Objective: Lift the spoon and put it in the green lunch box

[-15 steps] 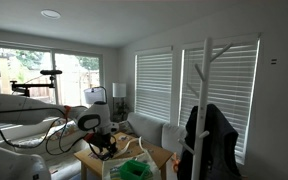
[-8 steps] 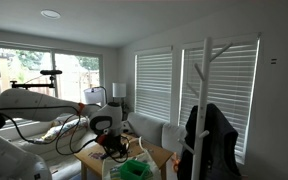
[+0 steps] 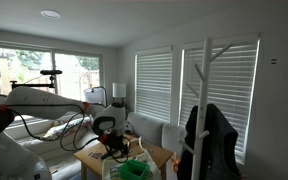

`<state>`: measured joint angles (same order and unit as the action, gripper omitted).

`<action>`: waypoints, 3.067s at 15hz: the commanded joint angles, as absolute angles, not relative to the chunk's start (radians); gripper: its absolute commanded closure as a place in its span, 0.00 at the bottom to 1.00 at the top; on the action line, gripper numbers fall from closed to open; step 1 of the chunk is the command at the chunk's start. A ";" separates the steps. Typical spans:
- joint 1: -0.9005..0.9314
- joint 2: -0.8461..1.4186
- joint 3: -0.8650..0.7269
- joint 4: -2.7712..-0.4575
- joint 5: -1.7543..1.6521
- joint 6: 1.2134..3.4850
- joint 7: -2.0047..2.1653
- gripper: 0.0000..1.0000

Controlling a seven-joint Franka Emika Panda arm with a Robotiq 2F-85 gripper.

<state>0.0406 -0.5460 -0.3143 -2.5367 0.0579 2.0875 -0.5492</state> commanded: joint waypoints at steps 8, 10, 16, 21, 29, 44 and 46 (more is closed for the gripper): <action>0.018 -0.322 -0.176 -2.388 0.077 2.096 -0.364 0.00; 0.012 -0.265 -0.180 -2.347 0.077 2.077 -0.381 0.02; -0.020 -0.138 -0.192 -2.263 0.121 2.072 -0.448 0.25; -0.032 -0.075 -0.165 -2.215 0.095 2.082 -0.436 0.35; -0.027 -0.018 -0.103 -2.197 0.010 2.099 -0.361 0.62; -0.052 -0.162 -0.105 -2.244 -0.012 2.060 -0.296 0.54; -0.045 -0.155 -0.098 -2.249 -0.012 2.064 -0.297 0.58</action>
